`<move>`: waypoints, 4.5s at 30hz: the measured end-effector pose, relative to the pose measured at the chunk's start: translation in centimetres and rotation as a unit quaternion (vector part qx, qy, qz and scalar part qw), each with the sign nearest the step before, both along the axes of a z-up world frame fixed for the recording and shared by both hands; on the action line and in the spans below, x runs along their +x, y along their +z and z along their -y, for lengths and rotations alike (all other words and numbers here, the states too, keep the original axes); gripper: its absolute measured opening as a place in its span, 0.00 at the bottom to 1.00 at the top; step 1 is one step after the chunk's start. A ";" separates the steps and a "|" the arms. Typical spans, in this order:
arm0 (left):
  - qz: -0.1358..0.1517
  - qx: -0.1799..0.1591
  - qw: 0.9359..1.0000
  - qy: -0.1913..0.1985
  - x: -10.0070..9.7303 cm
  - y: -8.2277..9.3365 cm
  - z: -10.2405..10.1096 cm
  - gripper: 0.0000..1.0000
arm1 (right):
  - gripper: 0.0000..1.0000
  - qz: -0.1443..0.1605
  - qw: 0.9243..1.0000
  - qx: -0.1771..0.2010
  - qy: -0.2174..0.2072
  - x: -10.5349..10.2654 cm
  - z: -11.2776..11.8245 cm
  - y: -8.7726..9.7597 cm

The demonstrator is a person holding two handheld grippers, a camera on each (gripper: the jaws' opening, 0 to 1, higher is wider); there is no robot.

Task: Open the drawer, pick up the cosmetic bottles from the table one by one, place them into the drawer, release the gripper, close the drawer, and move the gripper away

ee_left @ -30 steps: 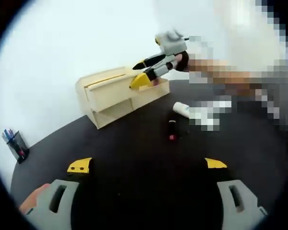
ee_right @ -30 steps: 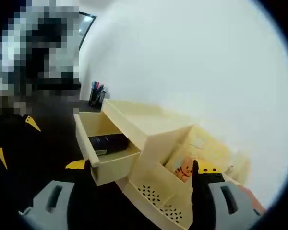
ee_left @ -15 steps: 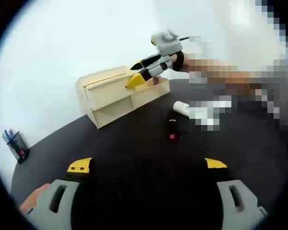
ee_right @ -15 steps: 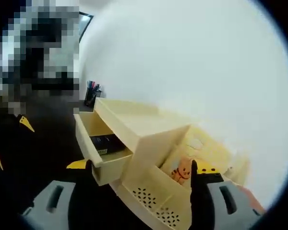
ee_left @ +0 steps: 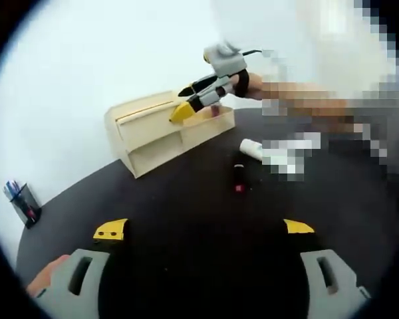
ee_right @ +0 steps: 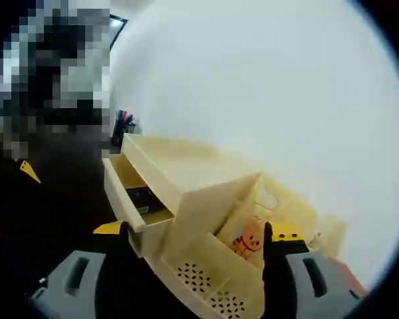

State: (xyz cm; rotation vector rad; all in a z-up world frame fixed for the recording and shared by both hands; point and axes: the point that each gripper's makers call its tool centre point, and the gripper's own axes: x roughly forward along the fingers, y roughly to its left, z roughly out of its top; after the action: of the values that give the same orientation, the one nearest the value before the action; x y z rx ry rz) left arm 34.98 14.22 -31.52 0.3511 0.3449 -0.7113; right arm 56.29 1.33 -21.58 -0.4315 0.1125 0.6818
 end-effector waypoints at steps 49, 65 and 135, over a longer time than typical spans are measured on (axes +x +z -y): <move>0.001 -0.003 1.000 0.011 0.4 0.1 -0.6 0.84 | 0.78 0.003 0.999 -0.008 -0.033 3.0 0.1 -0.2; -0.002 -0.007 1.000 0.007 0.4 0.1 -0.5 0.82 | 0.76 0.020 0.999 -0.001 0.032 -3.3 0.0 3.4; -0.022 -0.102 0.994 -0.016 0.0 0.3 2.5 0.82 | 0.84 -0.095 0.990 0.034 0.100 -24.9 16.4 -6.9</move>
State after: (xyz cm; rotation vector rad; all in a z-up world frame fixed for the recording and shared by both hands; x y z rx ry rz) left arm 34.98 11.74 -31.26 0.1483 0.3069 -0.7791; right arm 31.43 -15.08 -28.50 -0.3137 0.2282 0.9210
